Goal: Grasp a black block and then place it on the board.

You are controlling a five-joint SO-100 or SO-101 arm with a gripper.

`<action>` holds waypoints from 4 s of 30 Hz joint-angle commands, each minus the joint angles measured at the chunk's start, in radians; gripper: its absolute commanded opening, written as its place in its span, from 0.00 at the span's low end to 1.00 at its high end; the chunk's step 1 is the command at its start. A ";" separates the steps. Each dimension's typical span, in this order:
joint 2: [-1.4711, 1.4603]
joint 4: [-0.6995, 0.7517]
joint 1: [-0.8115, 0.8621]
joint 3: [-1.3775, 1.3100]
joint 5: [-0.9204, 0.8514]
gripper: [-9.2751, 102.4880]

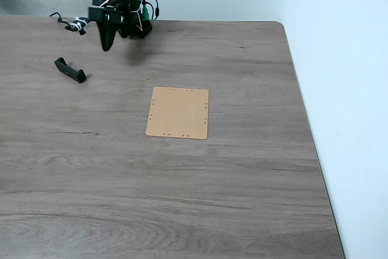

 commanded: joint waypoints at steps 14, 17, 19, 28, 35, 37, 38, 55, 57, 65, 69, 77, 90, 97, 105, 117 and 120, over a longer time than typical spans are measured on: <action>-0.337 0.173 0.278 -0.353 -0.819 0.12; -0.431 0.175 0.325 -0.413 -0.934 0.14; -0.488 0.187 0.354 -0.457 -1.005 0.15; -0.727 0.158 0.459 -0.601 -1.282 0.21; -0.865 0.120 0.508 -0.675 -1.434 0.27; -0.899 0.104 0.518 -0.692 -1.476 0.27; -0.916 0.098 0.525 -0.699 -1.496 0.28; -1.129 -0.006 0.577 -0.785 -1.647 0.30; -1.137 -0.015 0.580 -0.782 -1.657 0.30; -1.147 -0.048 0.594 -0.755 -1.686 0.30; -1.152 -0.052 0.598 -0.750 -1.694 0.29; -1.164 -0.117 0.612 -0.706 -1.713 0.29; -1.192 -0.216 0.626 -0.615 -1.721 0.28; -1.212 -0.281 0.635 -0.574 -1.733 0.22; -1.226 -0.336 0.647 -0.538 -1.747 0.09; -1.135 -0.110 0.589 -0.652 -1.620 0.09; -1.086 -0.009 0.514 -0.713 -1.482 0.09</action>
